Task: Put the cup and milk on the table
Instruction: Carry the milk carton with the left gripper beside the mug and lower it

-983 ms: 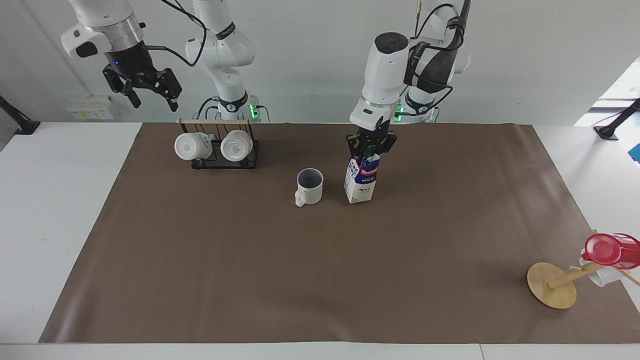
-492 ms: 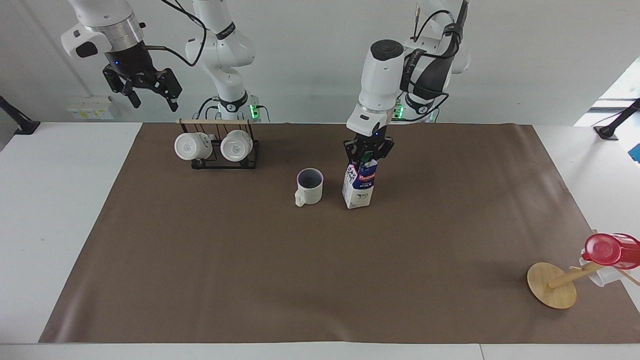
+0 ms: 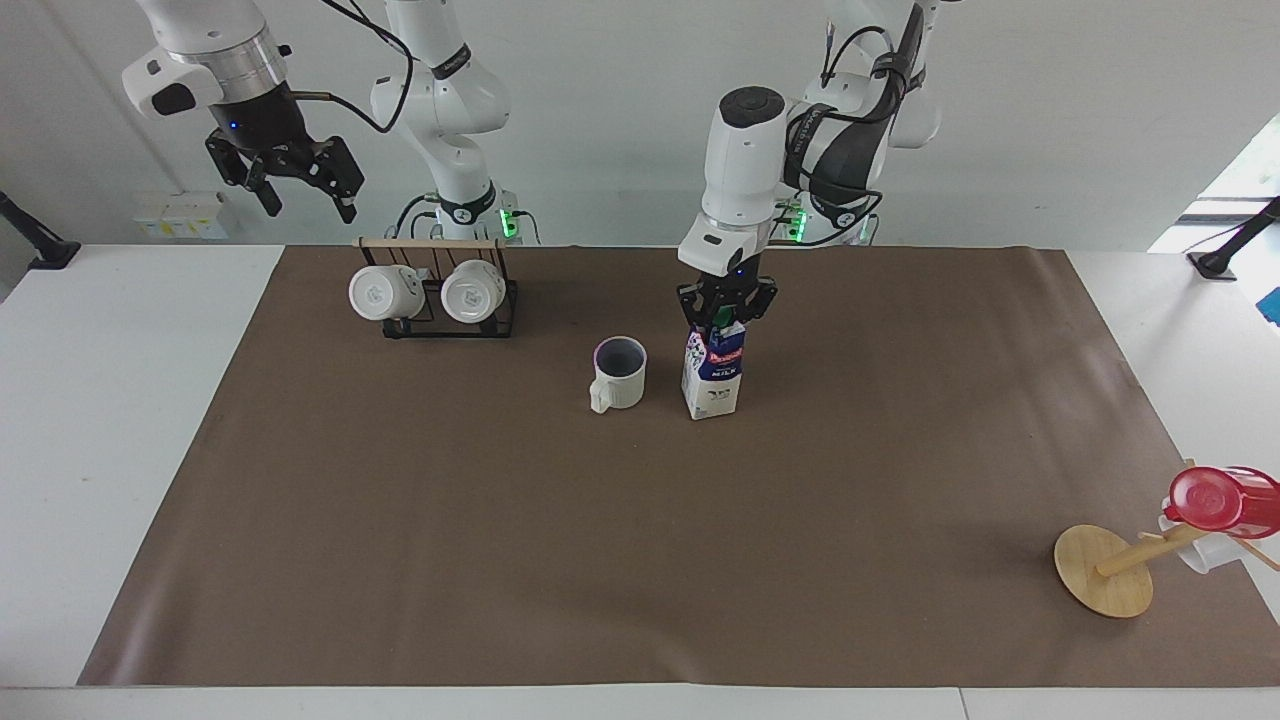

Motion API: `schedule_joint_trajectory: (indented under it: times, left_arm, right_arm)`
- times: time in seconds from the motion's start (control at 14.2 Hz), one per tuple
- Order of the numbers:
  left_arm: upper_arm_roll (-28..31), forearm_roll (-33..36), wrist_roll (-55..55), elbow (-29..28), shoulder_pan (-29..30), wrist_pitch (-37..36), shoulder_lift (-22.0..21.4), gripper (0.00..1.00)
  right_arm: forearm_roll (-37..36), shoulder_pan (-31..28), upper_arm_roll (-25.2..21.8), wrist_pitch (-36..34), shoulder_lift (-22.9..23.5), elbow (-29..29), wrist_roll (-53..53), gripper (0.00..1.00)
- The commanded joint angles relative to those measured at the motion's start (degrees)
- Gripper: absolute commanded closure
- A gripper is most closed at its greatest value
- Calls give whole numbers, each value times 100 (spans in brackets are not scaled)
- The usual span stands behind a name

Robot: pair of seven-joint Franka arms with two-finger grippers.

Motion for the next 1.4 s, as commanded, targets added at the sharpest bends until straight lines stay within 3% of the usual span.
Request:
schedule_joint_trajectory:
  times: [0.0, 0.21, 0.35, 0.56, 0.98, 1.19, 1.33]
  left_arm:
    - [90, 189, -127, 140, -149, 51, 123, 53]
    - [90, 189, -119, 158, -149, 51, 131, 33]
    - [90, 189, -92, 193, -149, -27, 131, 2]
    - [90, 154, -83, 324, -140, -141, 131, 0]
    - [125, 110, 22, 895, -70, -1142, 17, 0]
    - [248, 101, 609, 1325, -26, -1836, -18, 0]
    - [257, -30, 1039, 1510, 315, -2145, -105, 0]
  right_arm:
    - [32, -30, 39, -49, -85, -83, 54, 0]
    - [32, -30, 39, -49, -85, -83, 54, 0]
    - [32, -30, 39, -49, -85, -83, 54, 0]
    - [32, -30, 30, -49, -85, -83, 54, 0]
    - [32, -30, 39, -49, -85, -83, 54, 0]
    - [32, -30, 39, -49, -85, -83, 54, 0]
    - [32, -30, 39, -49, -85, -83, 54, 0]
